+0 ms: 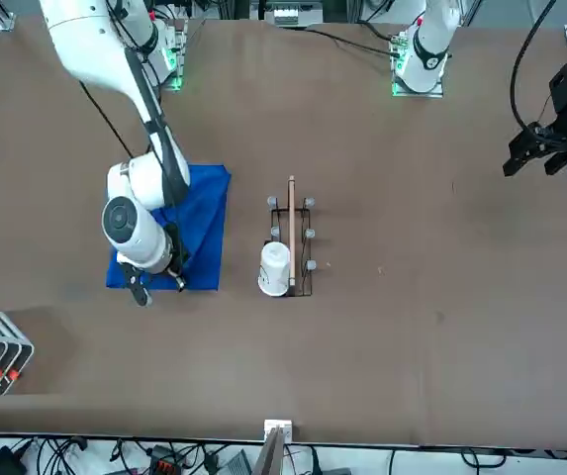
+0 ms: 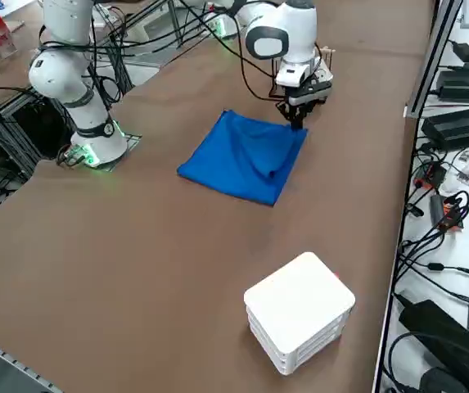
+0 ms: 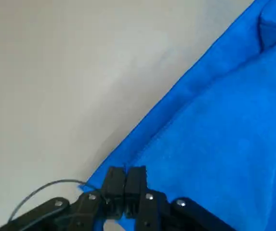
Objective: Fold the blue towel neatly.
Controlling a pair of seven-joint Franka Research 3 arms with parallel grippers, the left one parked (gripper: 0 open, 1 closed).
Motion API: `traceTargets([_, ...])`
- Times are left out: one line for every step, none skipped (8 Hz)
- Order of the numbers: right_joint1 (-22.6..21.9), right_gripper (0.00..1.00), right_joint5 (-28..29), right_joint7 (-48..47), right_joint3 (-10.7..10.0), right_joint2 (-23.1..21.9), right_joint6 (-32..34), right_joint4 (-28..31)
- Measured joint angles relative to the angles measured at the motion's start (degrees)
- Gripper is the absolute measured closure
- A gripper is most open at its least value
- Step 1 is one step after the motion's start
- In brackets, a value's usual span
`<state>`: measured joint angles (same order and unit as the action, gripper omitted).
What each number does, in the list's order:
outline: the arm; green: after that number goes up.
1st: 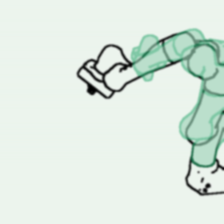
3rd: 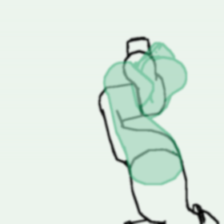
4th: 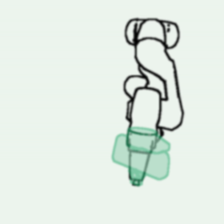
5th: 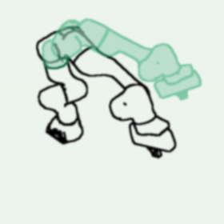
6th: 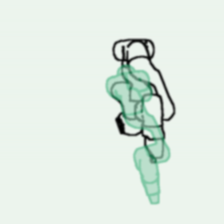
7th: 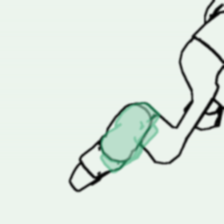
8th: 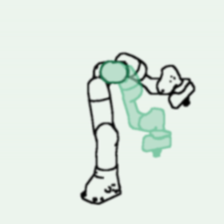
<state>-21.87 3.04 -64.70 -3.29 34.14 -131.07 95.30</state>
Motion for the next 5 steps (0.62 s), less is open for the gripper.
traceTargets([-0.7, 0.98, 0.0, 0.0, 0.0, 0.3, 0.0, -0.7])
traceTargets([-1.3, 0.98, 0.0, -0.1, 0.1, 0.8, 0.0, -1.6])
traceTargets([-1.6, 0.98, 0.0, -0.1, 0.1, 1.3, 0.0, -2.5])
traceTargets([-1.9, 0.98, 0.0, -0.1, 0.1, 1.9, 0.0, -3.6])
traceTargets([-2.1, 0.98, 0.0, -0.1, 0.1, 2.5, 0.0, -4.8])
